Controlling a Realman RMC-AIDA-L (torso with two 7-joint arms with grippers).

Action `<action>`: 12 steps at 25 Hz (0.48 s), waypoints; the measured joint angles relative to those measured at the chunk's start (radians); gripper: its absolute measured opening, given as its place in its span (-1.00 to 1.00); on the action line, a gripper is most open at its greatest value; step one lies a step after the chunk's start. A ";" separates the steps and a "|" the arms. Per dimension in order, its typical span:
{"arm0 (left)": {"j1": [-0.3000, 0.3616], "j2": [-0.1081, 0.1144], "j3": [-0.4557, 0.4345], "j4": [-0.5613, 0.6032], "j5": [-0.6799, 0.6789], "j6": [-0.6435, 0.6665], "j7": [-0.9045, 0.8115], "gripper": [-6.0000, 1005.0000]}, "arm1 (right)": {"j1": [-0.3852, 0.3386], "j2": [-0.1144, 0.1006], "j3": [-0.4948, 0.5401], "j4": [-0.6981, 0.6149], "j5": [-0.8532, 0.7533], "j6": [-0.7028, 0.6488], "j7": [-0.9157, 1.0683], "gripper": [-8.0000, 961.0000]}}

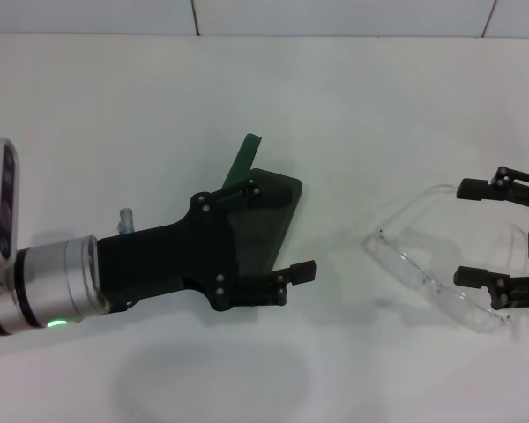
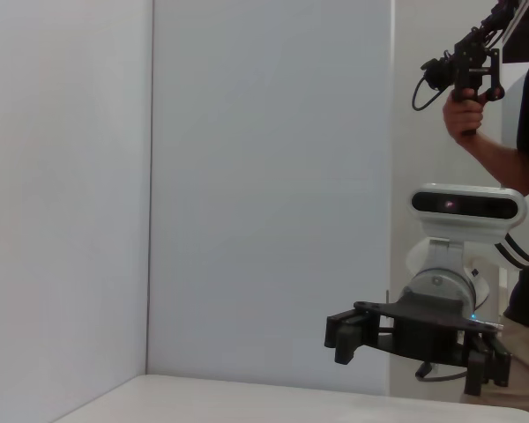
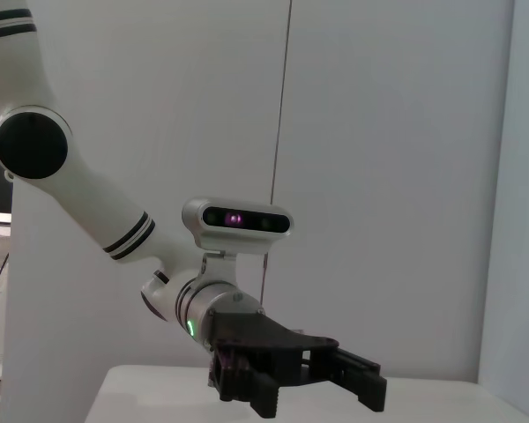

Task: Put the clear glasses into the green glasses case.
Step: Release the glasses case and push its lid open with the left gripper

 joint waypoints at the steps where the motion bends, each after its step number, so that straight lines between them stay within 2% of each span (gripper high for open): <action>1: 0.000 0.000 0.000 0.000 0.000 0.000 0.000 0.75 | 0.000 0.001 0.000 0.000 0.000 0.000 0.000 0.79; 12: 0.000 0.000 -0.003 0.002 0.001 0.000 0.000 0.75 | -0.002 0.006 0.000 0.000 0.000 0.009 -0.002 0.79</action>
